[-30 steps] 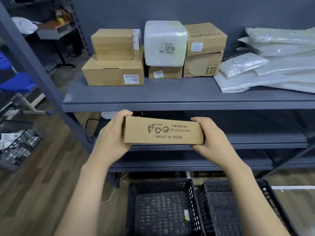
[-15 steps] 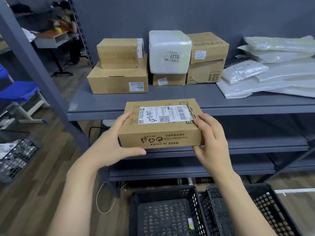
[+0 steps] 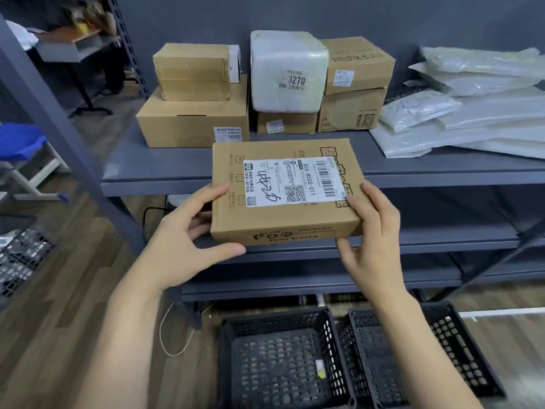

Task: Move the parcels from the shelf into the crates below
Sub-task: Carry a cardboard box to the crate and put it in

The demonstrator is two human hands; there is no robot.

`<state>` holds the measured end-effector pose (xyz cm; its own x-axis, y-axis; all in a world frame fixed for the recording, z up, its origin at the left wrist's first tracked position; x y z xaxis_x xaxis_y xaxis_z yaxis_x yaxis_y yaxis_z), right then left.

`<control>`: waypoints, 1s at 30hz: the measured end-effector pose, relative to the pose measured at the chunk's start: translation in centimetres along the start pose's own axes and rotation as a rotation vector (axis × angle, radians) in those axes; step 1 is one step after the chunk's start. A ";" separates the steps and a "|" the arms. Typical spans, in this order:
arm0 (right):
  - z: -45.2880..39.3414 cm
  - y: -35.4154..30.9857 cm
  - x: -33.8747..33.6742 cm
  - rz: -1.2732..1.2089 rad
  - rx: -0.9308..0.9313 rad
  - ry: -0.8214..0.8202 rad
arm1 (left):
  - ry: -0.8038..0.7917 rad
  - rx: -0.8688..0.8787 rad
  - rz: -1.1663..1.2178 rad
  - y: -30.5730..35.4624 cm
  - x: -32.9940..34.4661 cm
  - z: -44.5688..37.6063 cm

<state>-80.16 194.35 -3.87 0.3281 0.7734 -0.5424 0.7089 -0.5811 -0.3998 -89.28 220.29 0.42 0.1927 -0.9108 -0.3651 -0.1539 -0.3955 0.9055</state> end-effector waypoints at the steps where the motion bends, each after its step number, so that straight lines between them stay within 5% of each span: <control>1: -0.1 0.1 -0.2 -0.023 -0.006 -0.009 | -0.013 -0.006 0.069 0.1 -0.4 0.0; 6: -1.0 0.9 -1.2 -0.099 -0.040 -0.080 | 0.028 -0.057 -0.185 -0.1 -1.6 -0.8; 13: -1.7 1.9 -2.0 -0.105 -0.096 -0.120 | -0.284 -0.163 -0.239 0.2 -2.3 -0.8; 19: -3.1 2.0 -2.9 -0.076 -0.024 -0.167 | -0.305 -0.114 -0.347 1.3 -1.0 -1.3; 25: -4.1 1.7 -3.6 0.004 0.150 -0.173 | -0.149 0.090 -0.405 2.0 1.3 -0.9; 30: -3.1 0.6 -3.9 -0.158 0.306 -0.344 | 0.120 0.337 -0.561 1.4 2.5 -0.7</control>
<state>-79.07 191.78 0.25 -0.0309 0.7595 -0.6498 0.5002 -0.5511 -0.6679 -88.35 217.54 0.91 0.4352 -0.5442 -0.7172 -0.2894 -0.8389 0.4609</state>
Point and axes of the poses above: each hand's wrist, its own z-axis away from the middle knuckle, its own x-axis out of the palm, y = z × x, the point moved 1 cm from there along -z, towards the middle knuckle, and after that the axes turned 1 degree about -z, right-handed, at the moved point
